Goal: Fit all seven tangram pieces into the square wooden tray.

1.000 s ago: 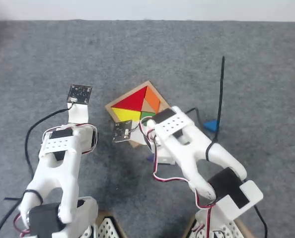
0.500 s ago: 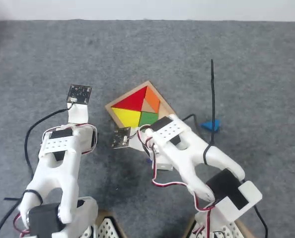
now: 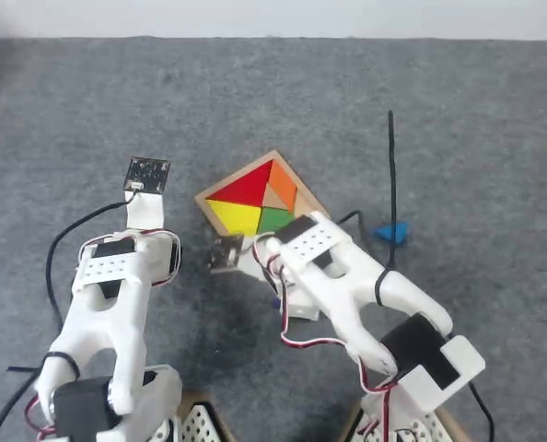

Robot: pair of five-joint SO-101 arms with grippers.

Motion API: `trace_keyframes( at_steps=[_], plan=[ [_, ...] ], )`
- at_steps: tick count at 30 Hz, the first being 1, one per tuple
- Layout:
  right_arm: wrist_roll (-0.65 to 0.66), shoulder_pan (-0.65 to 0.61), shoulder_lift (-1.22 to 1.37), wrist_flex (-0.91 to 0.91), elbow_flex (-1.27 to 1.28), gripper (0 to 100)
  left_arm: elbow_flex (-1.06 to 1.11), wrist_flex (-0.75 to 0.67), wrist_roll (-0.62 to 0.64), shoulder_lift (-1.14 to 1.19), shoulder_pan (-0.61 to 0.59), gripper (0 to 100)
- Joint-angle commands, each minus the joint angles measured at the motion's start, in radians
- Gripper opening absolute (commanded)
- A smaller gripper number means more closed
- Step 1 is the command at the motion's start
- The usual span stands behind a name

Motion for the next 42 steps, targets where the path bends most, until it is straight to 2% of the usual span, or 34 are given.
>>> trace_keyframes(
  at_steps=[1,6,11,16,21,31,34,42],
  plan=[
    [-0.094,0.081,-0.012,0.125,-0.213,0.8,-0.004,-0.015,-0.011,-0.008,0.006,12],
    [-0.222,0.176,-0.007,0.213,-0.417,0.8,-0.004,-0.015,-0.011,-0.008,0.006,12],
    [-0.433,0.245,0.139,0.213,-0.651,0.8,-0.004,-0.015,-0.011,-0.008,0.006,12],
    [-0.615,0.252,0.456,0.234,-0.951,0.8,-0.004,-0.014,-0.011,-0.008,0.006,12],
    [-0.802,0.249,0.728,0.346,-1.320,0.8,-0.004,-0.014,-0.011,-0.008,0.006,12],
    [-1.062,0.263,1.006,0.550,-1.834,0.8,-0.004,-0.014,-0.011,-0.008,0.006,12],
    [-1.122,0.257,1.041,0.595,-1.909,0.8,-0.004,-0.014,-0.011,-0.008,0.006,12],
    [-1.172,0.236,1.047,0.595,-1.844,0.8,-0.004,-0.014,-0.011,-0.008,0.006,12]
  ],
)
